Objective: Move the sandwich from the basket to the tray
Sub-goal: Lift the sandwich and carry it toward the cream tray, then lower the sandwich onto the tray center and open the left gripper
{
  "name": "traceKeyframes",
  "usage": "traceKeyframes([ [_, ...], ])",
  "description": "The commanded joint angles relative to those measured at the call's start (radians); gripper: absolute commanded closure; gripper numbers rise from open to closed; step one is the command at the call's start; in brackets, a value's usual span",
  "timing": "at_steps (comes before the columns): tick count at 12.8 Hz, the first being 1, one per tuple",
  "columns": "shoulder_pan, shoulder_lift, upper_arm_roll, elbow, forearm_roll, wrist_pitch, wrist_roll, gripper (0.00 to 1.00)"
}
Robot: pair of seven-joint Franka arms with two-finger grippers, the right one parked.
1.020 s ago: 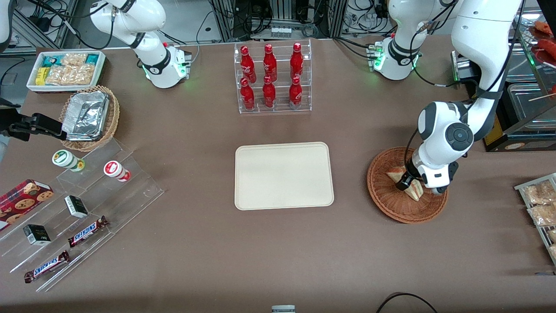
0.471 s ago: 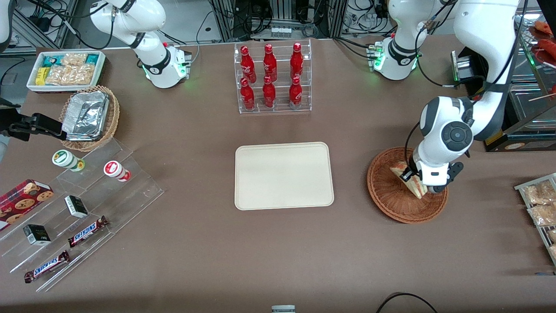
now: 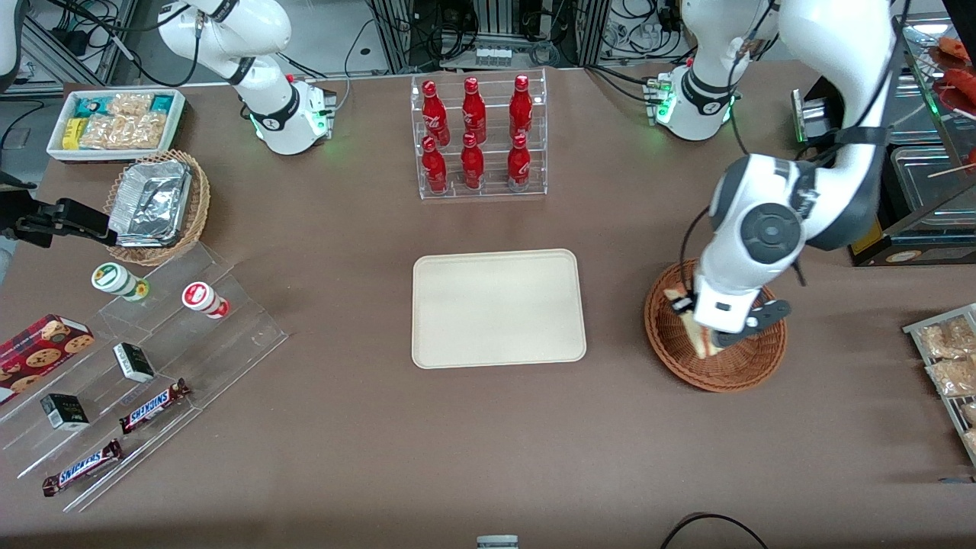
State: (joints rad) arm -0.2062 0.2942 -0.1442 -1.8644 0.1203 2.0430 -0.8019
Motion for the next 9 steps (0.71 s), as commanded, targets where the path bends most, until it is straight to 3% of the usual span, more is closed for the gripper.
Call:
traceKeyframes([
  [1, -0.114, 0.138, 0.008, 0.161, -0.043, -0.027, 0.023, 1.00],
  [5, -0.246, 0.310, 0.008, 0.333, -0.128, -0.017, 0.006, 1.00],
  [9, -0.364, 0.445, 0.009, 0.508, -0.156, -0.021, -0.072, 1.00],
])
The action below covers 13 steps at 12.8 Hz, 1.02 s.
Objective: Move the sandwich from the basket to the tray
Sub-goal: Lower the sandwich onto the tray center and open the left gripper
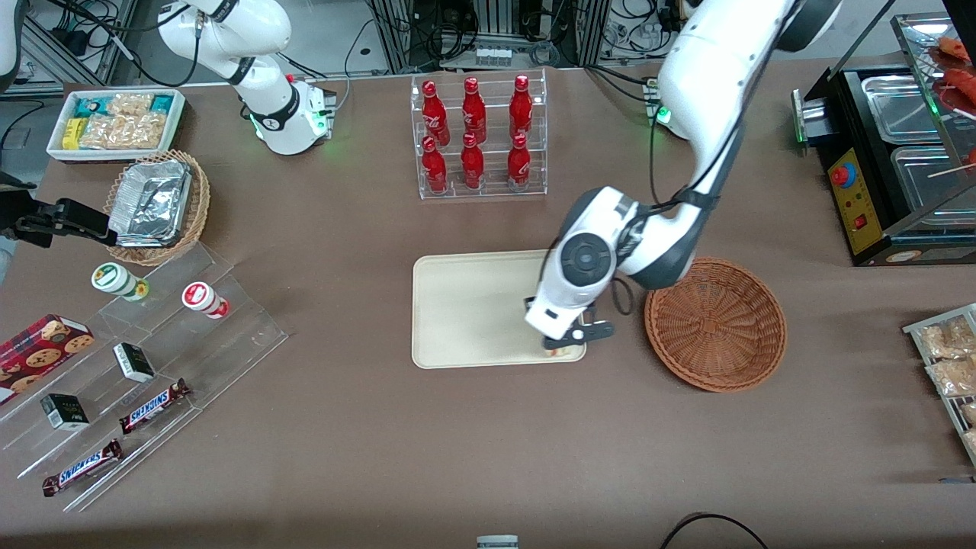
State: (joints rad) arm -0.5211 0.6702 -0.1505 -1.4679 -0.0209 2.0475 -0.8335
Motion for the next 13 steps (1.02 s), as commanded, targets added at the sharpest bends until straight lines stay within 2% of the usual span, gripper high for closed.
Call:
traceKeyframes([
  [1, -0.072, 0.080, 0.016, 0.118, -0.014, -0.020, -0.065, 1.00],
  [6, -0.126, 0.123, 0.016, 0.135, -0.010, -0.003, -0.125, 1.00],
  [12, -0.128, 0.161, 0.022, 0.135, -0.001, 0.040, -0.219, 1.00],
  [13, -0.126, 0.164, 0.022, 0.133, -0.001, 0.049, -0.220, 0.76],
])
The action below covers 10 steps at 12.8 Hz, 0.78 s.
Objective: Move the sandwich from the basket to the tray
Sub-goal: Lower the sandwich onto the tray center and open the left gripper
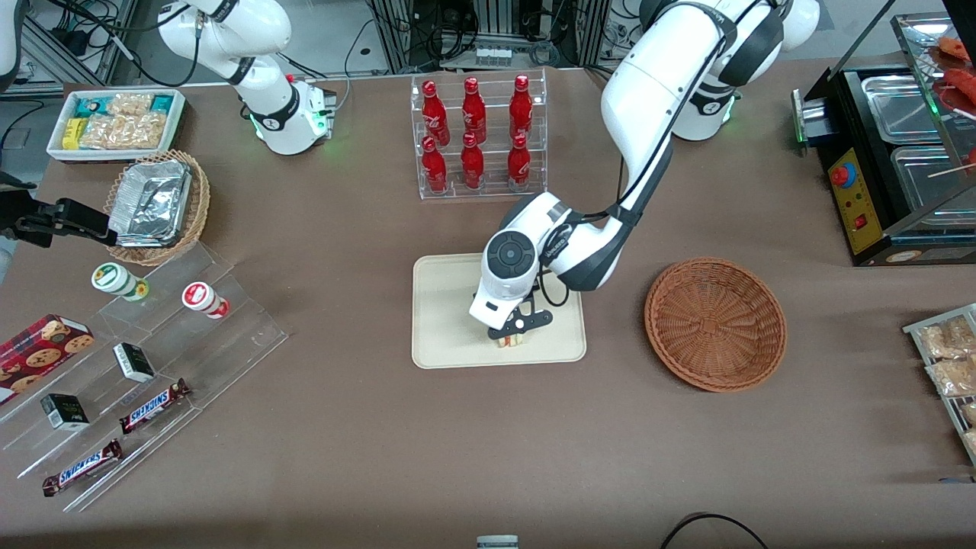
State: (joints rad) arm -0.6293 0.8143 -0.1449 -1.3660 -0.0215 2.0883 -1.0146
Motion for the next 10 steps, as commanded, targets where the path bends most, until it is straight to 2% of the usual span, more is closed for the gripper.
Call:
traceKeyframes([
  [1, -0.018, 0.022, 0.016, 0.030, 0.000, 0.015, -0.036, 0.08],
  [2, -0.018, 0.022, 0.016, 0.030, 0.000, 0.015, -0.027, 0.00],
  [5, -0.016, -0.015, 0.016, 0.044, 0.000, 0.003, -0.027, 0.00],
  [10, -0.004, -0.180, 0.019, 0.041, 0.003, -0.098, 0.059, 0.00],
])
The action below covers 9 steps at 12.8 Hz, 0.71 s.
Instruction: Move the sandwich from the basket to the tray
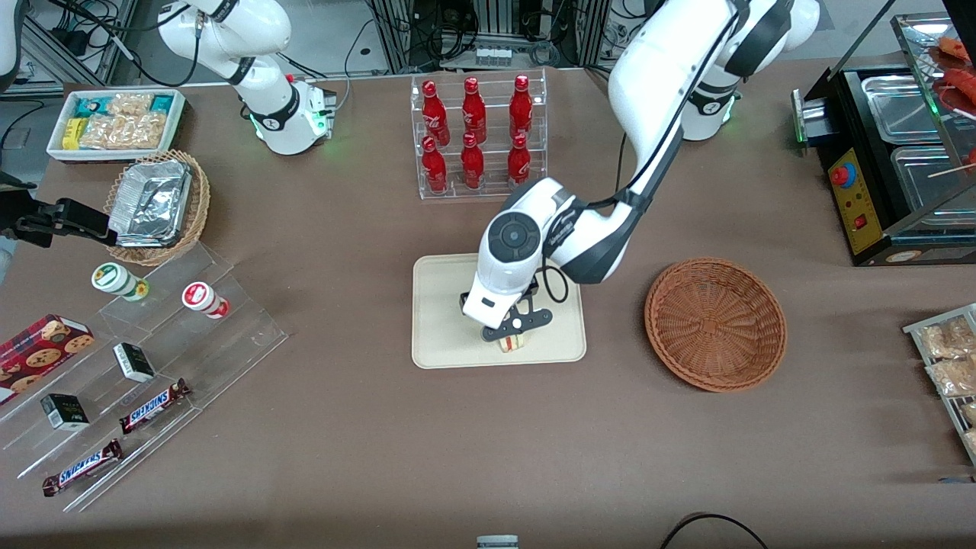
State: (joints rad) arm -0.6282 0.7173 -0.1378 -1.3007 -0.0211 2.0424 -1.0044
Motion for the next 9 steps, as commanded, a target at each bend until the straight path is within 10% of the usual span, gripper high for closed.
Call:
traceKeyframes([
  [1, -0.004, -0.117, 0.015, -0.034, 0.003, -0.077, 0.097, 0.00],
  [9, 0.227, -0.245, 0.020, -0.081, 0.041, -0.367, 0.447, 0.00],
])
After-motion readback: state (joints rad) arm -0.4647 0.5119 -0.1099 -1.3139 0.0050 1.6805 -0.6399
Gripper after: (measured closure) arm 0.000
